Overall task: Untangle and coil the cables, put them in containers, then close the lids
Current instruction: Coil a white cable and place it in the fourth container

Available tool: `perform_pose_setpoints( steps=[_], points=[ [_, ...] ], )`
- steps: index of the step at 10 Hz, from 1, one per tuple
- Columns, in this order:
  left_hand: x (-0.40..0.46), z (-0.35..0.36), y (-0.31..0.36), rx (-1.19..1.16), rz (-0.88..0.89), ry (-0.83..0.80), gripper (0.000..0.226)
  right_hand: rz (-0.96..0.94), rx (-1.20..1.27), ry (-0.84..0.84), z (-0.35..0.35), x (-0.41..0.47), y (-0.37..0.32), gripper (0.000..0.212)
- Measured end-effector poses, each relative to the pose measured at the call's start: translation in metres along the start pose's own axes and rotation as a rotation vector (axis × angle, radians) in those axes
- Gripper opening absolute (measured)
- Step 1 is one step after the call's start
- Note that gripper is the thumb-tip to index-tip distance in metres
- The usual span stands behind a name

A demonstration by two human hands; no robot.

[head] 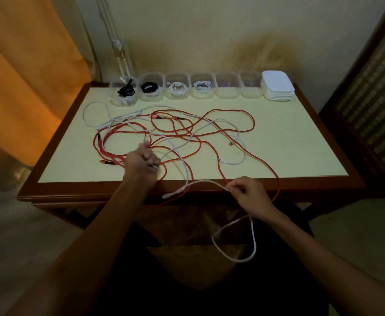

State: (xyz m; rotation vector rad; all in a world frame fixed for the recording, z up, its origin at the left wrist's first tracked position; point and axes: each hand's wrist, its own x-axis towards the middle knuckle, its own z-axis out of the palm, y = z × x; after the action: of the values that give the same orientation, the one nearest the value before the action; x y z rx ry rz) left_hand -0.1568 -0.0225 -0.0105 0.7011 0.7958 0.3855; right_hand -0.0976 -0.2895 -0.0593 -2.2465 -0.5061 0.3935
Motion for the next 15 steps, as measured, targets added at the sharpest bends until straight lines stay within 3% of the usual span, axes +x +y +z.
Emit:
perform_pose_setpoints(
  steps=[1, 2, 4, 5, 7, 8, 9, 10, 11, 12, 13, 14, 15],
  points=[
    [-0.019, 0.008, -0.014, 0.189, -0.032, -0.266, 0.028, -0.078, -0.219, 0.096, 0.009, 0.002, -0.019, 0.034],
    [-0.03, 0.014, -0.021, 0.283, -0.087, -0.402, 0.029, -0.102, -0.066, 0.115, 0.01, 0.006, -0.042, 0.051],
    [-0.04, 0.021, -0.015, 0.173, -0.131, -0.465, 0.031, -0.186, 0.397, -0.218, 0.016, 0.0, -0.067, 0.025],
    [-0.039, 0.018, -0.011, 0.095, -0.143, -0.475, 0.03, -0.177, 0.366, -0.306, 0.022, -0.005, -0.067, 0.015],
    [-0.044, 0.006, -0.011, 0.061, -0.311, -0.65, 0.032, 0.082, 0.459, -0.507, 0.021, -0.002, -0.067, 0.022],
    [-0.058, 0.004, -0.015, 0.161, -0.365, -0.772, 0.03, 0.041, 0.423, -0.509, 0.024, -0.001, -0.066, 0.024],
    [-0.064, 0.0, -0.024, 0.083, -0.427, -0.892, 0.039, -0.09, 0.317, -0.525, 0.031, -0.003, -0.068, 0.027],
    [-0.068, -0.003, -0.032, 0.025, -0.307, -0.891, 0.047, -0.101, 0.167, -0.577, 0.036, -0.005, -0.07, 0.031],
    [-0.067, 0.007, -0.031, 0.045, -0.097, -0.604, 0.024, -0.084, 0.056, -0.577, 0.045, -0.009, -0.067, 0.019],
    [-0.049, 0.004, -0.022, 0.27, 0.11, -0.215, 0.018, -0.037, 0.054, -0.448, 0.049, -0.012, -0.062, 0.021],
    [-0.033, -0.006, -0.016, 0.356, 0.129, 0.057, 0.024, -0.076, 0.015, -0.248, 0.053, -0.008, -0.054, 0.015],
    [-0.04, 0.003, -0.018, 0.339, 0.235, 0.185, 0.022, -0.089, 0.026, -0.17, 0.056, -0.013, -0.063, 0.011],
    [-0.055, 0.022, -0.032, 0.318, 0.383, 0.152, 0.023, -0.105, 0.057, -0.259, 0.056, -0.014, -0.072, 0.006]
  ],
)
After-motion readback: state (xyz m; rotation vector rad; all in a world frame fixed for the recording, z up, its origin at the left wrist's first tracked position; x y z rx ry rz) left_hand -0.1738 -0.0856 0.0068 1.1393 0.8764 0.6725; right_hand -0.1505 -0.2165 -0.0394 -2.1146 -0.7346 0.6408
